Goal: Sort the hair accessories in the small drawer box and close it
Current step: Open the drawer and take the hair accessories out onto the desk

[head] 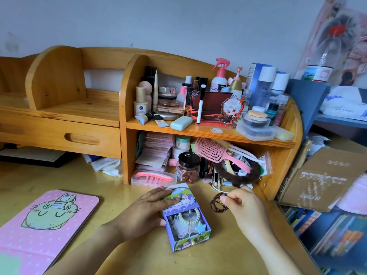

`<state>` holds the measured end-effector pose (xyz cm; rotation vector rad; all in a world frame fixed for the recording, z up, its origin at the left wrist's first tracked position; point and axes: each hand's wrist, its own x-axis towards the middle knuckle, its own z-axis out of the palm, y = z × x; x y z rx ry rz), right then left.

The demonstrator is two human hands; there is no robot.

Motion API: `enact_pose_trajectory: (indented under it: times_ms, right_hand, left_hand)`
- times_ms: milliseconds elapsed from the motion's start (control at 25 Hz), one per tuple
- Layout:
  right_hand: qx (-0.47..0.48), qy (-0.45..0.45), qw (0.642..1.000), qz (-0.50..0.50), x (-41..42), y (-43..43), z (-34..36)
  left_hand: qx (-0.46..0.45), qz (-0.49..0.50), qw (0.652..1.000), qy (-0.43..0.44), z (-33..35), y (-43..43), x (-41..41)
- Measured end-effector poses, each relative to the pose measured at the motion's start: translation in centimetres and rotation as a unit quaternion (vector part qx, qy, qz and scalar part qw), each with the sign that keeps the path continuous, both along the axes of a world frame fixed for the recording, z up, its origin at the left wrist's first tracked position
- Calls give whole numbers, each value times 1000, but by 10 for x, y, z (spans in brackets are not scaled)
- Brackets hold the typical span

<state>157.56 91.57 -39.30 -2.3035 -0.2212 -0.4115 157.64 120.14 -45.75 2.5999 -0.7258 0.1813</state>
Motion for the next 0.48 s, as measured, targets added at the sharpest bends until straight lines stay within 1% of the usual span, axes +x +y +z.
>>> enact_pose_trajectory:
  times_ms: [200,360,480]
  right_hand:
    - [77,106,991,13,19,-10,-25]
    - [80,138,987,31,27,-12,-39]
    - [74,139,987,25,32,-13,-49]
  left_hand:
    - [-2,-3,1000,5,2,2,0]
    - [-5,-3,1000,12,3,2,0]
    - [-7,-5,1000,9,2,2,0]
